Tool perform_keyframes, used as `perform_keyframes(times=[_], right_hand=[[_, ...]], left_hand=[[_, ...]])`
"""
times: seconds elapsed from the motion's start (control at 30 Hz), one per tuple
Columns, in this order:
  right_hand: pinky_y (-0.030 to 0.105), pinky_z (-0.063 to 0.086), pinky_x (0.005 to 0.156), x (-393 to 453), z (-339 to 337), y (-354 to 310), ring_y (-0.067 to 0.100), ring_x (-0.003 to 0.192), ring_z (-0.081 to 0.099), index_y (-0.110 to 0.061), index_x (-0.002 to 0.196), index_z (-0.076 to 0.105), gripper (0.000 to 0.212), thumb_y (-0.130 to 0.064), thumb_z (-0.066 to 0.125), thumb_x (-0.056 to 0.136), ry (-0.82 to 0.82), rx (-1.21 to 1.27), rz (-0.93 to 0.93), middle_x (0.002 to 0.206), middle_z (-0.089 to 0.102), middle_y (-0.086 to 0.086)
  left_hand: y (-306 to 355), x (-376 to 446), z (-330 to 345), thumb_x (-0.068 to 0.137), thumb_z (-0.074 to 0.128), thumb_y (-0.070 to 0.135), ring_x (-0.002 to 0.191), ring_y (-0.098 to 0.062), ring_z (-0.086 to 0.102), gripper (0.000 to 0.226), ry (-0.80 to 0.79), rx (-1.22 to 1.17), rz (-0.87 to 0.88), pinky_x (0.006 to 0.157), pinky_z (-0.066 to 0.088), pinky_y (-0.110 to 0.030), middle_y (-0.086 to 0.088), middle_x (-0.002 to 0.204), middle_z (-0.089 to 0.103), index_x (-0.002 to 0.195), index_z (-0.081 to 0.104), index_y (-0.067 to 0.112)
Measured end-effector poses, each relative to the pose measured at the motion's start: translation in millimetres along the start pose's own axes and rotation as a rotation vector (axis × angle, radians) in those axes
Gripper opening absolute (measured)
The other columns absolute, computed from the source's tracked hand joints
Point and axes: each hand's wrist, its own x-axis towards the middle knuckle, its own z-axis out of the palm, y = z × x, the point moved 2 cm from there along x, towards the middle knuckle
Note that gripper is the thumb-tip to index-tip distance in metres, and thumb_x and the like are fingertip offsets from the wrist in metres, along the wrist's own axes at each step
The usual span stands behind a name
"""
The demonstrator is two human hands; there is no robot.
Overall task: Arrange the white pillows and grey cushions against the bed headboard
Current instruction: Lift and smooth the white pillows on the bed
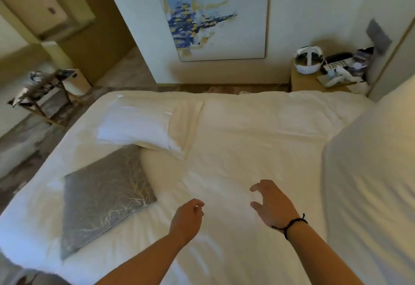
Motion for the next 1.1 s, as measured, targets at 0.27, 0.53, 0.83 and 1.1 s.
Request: perform_keyframes(times=[0.27,0.53,0.83,1.1], right_hand=[[0.026,0.037,0.106,64,80,-121,0.012,0.134,0.042,-0.030,0.138,0.042,0.043,-0.038,0.052,0.097,-0.173,-0.135,-0.047,0.151,0.031,-0.010],[0.029,0.034,0.110,172,168,-214,0.014,0.137,0.037,-0.030,0.148,0.027,0.054,-0.037,0.048,0.099,-0.336,-0.304,-0.098,0.154,0.030,-0.008],[0.033,0.017,0.119,339,266,-241,0.019,0.149,0.008,-0.024,0.151,0.023,0.059,-0.035,0.046,0.098,-0.250,-0.632,-0.316,0.160,0.019,0.000],[0.047,0.009,0.121,486,349,-257,0.031,0.150,-0.002,-0.013,0.154,0.007,0.082,-0.039,0.052,0.091,0.003,-0.890,-0.345,0.162,-0.003,0.017]], left_hand=[[-113,45,-94,0.100,0.046,0.028,0.098,-0.005,0.061,0.023,0.141,-0.096,-0.089,0.084,0.050,-0.026,0.016,0.110,0.065,0.111,0.062,0.041],[-215,163,-161,0.094,0.051,0.024,0.097,-0.012,0.059,0.025,0.300,-0.114,-0.145,0.079,0.052,-0.035,0.010,0.107,0.065,0.116,0.062,0.030],[-342,337,-160,0.095,0.015,0.066,0.152,-0.018,-0.003,0.066,0.406,0.444,-0.106,0.121,-0.006,-0.051,0.009,0.165,0.002,0.154,0.021,0.037],[-384,392,-94,0.090,0.033,0.068,0.151,-0.024,0.009,0.075,0.624,0.509,-0.009,0.120,-0.008,-0.051,0.002,0.164,0.016,0.155,0.025,0.031]])
